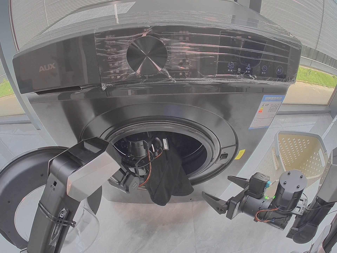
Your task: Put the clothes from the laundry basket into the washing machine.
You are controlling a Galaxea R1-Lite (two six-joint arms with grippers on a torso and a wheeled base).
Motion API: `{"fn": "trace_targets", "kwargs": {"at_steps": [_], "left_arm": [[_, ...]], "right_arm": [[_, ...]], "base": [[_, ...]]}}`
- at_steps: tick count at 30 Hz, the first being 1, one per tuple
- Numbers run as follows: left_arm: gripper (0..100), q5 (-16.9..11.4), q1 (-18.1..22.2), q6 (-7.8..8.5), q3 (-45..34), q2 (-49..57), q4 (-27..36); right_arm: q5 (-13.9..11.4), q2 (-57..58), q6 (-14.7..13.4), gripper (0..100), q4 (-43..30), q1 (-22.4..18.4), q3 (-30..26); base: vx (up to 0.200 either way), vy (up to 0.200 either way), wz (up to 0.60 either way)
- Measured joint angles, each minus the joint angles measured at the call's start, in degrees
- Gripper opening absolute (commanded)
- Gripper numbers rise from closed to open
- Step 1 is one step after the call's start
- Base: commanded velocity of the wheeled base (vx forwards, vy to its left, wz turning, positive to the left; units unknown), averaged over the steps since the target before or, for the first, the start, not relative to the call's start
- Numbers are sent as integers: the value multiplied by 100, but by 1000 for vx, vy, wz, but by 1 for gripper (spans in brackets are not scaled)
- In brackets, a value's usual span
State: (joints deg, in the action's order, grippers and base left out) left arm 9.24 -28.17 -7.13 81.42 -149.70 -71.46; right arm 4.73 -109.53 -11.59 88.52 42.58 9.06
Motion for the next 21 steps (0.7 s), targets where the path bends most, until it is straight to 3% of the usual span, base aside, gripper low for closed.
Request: {"fn": "trace_targets", "kwargs": {"at_steps": [9, 16, 21], "left_arm": [[100, -44, -35, -12, -339, 80, 16], [100, -347, -95, -4, -1381, 419, 290], [100, -612, -126, 205, -2015, 645, 413]], "right_arm": [[2, 0, 0, 100, 5, -6, -11], [2, 0, 0, 100, 6, -6, -16], [0, 0, 0, 100, 6, -6, -22]], "base": [[0, 0, 0], [0, 0, 0], [0, 0, 0]]}}
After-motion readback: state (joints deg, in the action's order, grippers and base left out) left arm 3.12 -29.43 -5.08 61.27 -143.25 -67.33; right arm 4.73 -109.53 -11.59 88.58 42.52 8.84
